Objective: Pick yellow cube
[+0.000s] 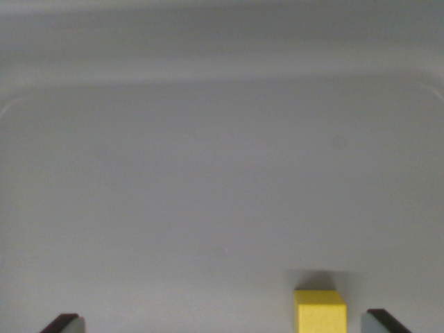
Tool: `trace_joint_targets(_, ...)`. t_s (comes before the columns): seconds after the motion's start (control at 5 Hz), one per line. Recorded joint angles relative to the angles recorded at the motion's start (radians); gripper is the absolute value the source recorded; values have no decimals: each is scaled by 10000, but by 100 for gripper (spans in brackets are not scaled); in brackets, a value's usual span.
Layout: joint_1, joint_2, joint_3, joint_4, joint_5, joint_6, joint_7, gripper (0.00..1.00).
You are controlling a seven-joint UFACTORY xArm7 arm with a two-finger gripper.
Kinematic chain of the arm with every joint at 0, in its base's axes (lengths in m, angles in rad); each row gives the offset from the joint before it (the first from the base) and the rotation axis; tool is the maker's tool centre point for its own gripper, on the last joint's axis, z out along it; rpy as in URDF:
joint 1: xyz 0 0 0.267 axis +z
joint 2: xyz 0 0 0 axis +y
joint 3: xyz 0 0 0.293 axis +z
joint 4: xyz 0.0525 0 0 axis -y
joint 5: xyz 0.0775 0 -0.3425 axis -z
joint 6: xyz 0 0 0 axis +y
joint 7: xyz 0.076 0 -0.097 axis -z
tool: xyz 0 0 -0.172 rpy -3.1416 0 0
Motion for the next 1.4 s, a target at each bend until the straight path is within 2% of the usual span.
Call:
trace_joint_targets(0.2, 0, 0, 0, 0, 0, 0, 0, 0)
trace_joint_targets(0.4, -42, 57, -55, -333, 26, -354, -140, 0)
trace_joint_targets(0.6, -42, 57, -55, -333, 26, -354, -140, 0)
trace_joint_targets(0.8, -88, 120, -114, -695, 54, -738, -293, 0)
trace_joint_targets(1.0, -88, 120, -114, -695, 54, -738, -293, 0)
trace_joint_targets(1.2, -137, 187, -178, -1082, 84, -1150, -456, 0)
trace_joint_targets(1.4, -137, 187, -178, -1082, 84, -1150, -456, 0)
